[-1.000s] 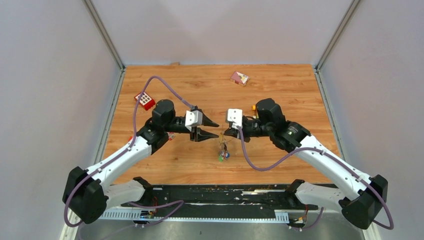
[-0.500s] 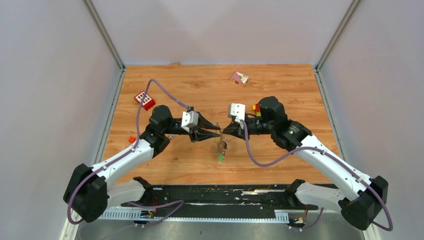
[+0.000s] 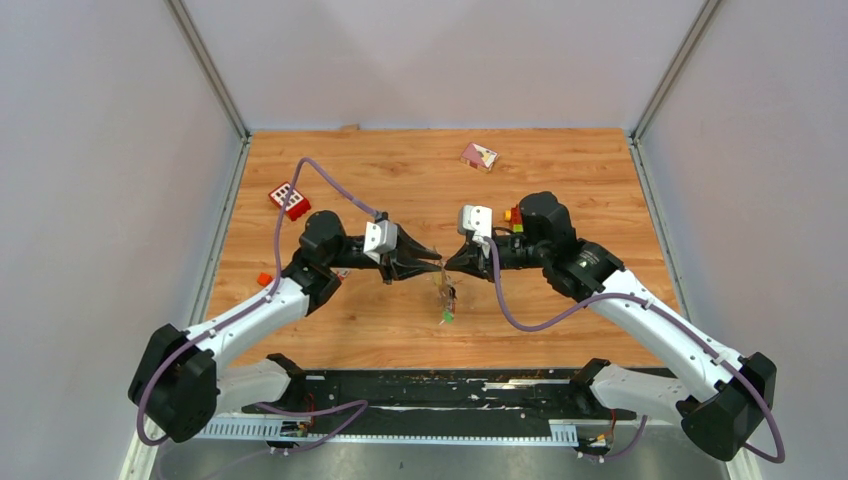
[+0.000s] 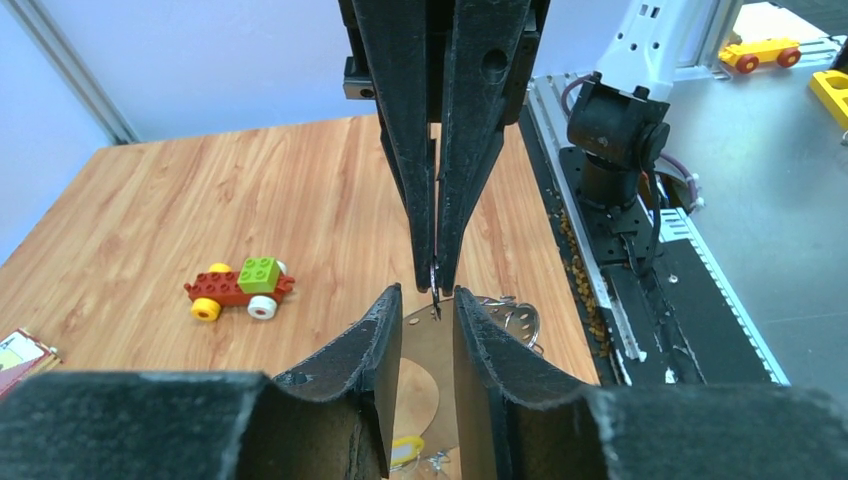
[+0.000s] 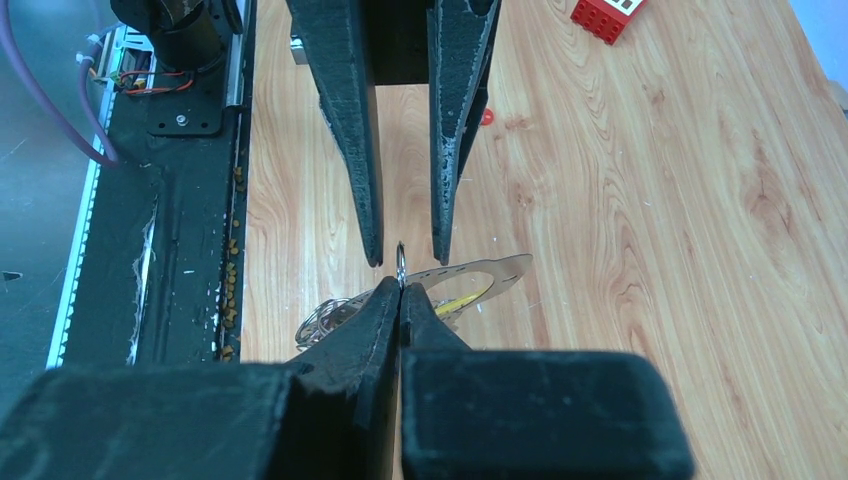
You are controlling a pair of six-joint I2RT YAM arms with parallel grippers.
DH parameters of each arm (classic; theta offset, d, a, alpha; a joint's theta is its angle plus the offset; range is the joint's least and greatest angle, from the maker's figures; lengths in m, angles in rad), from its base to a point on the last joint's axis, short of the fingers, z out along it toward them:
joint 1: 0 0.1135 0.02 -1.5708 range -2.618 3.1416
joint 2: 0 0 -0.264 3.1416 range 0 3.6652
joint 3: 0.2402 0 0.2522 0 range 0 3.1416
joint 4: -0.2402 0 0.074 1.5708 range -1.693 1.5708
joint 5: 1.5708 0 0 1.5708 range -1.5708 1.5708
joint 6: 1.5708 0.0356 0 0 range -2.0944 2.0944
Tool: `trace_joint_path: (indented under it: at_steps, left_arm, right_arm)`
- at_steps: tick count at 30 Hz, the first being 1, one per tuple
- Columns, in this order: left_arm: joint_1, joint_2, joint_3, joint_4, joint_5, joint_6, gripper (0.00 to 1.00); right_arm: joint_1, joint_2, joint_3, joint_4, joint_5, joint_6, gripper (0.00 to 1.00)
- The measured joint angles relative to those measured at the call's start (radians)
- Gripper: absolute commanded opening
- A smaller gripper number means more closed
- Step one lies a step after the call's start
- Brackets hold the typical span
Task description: Put the keys on the keyring
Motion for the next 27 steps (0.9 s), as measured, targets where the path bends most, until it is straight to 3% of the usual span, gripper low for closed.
trace_joint_path:
  at_steps: [5,8,11,15,19,27]
  left_arm:
    - [0.000,0.013,0.000,0.002,-0.007,-0.006,0.16]
    - [0.000,0.018,0.000,0.004,-0.007,-0.013,0.00]
    - [0.000,0.019,0.000,0.006,-0.008,-0.018,0.00]
    - [0.000,0.016,0.009,-0.038,-0.023,-0.001,0.00]
    - [-0.013,0.008,0.079,-0.254,-0.086,0.110,0.00]
    - [-0.054,0.009,0.239,-0.637,-0.206,0.272,0.00]
  right_arm:
    - [0.000,0.000,0.000,0.000,-0.008,0.000,0.00]
    - [0.000,0.000,0.000,0.000,-0.009,0.000,0.00]
    - [-0.002,0.000,0.000,0.000,-0.008,0.000,0.02]
    - [-0.002,0.000,0.000,-0.001,0.008,-0.003,0.20]
    - [-0.002,-0.005,0.000,0.005,0.048,-0.027,0.37]
    - [-0.002,-0.008,0.000,0.017,0.074,-0.069,0.37]
